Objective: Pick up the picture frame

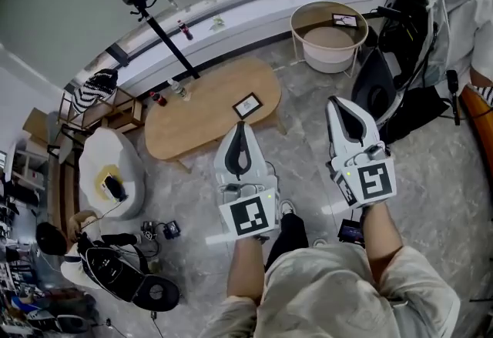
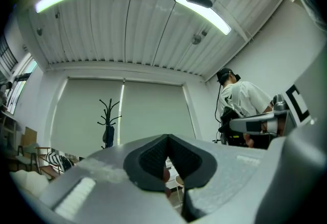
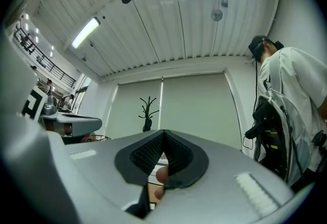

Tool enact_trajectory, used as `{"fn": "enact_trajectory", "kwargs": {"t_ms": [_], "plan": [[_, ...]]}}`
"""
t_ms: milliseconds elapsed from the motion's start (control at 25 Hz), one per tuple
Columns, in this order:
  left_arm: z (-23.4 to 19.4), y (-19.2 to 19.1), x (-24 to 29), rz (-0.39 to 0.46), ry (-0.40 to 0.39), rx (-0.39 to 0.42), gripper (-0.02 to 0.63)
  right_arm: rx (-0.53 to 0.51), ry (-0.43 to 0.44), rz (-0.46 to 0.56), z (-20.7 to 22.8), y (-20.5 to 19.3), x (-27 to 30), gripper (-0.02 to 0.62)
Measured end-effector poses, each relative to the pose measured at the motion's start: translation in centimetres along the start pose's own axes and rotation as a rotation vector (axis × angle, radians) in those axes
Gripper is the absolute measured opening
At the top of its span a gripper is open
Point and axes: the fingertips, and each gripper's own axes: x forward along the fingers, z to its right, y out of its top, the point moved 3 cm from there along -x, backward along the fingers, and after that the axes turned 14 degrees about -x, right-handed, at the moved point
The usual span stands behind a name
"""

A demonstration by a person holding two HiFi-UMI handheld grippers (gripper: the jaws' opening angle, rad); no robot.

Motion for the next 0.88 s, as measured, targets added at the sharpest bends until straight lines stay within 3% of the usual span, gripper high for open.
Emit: {"fn": "enact_trajectory", "kwargs": {"t_ms": [640, 880], "plan": [[-12.7, 0.1, 9.7, -0.025, 0.020, -0.049, 0.003, -0.045, 0.023, -0.042, -5.1, -0.6, 15.3, 0.002], [-15.6, -0.4, 11.5, -0.020, 0.012, -0.052, 0.003, -0.046, 0.011, -0.038, -6.4, -1.5, 18.2, 0.002]]}}
